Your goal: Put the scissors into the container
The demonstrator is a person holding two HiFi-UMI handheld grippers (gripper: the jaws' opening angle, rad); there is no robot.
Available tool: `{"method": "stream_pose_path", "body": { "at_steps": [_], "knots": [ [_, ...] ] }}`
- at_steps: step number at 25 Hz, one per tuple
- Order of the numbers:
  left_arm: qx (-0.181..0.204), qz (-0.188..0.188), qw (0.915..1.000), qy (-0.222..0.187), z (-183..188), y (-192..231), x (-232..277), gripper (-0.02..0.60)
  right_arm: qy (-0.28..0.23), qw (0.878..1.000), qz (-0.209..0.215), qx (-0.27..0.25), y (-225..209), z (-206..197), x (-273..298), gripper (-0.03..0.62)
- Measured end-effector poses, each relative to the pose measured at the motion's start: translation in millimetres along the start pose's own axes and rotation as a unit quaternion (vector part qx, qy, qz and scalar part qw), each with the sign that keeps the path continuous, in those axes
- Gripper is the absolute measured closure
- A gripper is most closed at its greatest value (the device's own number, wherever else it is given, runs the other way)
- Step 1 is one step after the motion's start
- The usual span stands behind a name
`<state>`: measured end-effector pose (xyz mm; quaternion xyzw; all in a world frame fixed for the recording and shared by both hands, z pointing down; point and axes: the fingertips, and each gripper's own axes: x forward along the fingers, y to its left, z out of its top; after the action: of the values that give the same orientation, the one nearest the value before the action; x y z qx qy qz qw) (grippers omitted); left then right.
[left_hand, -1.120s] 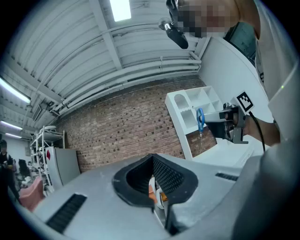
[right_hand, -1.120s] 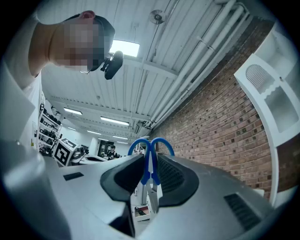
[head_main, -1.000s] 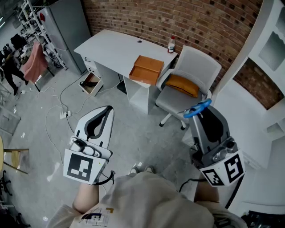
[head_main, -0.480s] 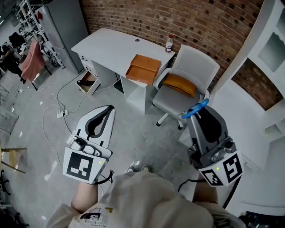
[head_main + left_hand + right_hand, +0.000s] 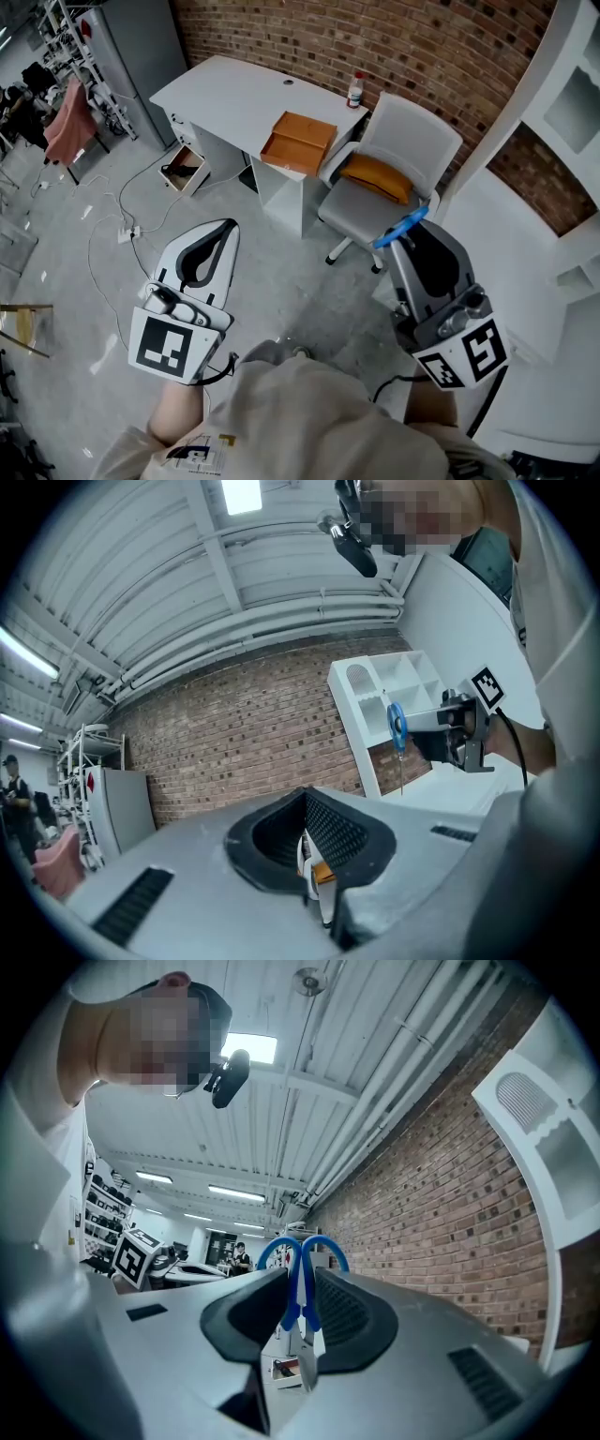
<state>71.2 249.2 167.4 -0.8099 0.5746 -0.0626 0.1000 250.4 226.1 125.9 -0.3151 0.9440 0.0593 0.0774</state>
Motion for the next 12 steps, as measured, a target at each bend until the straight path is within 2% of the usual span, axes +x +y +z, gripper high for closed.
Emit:
{"method": "stream_pose_path", "body": {
  "at_steps": [7, 12],
  "knots": [
    [0.001, 0.024, 0.9997, -0.006, 1.5, 2.9, -0.3, 0.574, -0.002, 1.0, 0.009, 0.005, -3.2, -3.7, -2.0, 0.505],
    [0.006, 0.022, 0.9997, -0.005, -6.8, 4.3, 6.5, 0.574, 0.006, 1.0, 0.014, 0.01, -6.3, -17.0, 2.5, 0.505]
  ]
}}
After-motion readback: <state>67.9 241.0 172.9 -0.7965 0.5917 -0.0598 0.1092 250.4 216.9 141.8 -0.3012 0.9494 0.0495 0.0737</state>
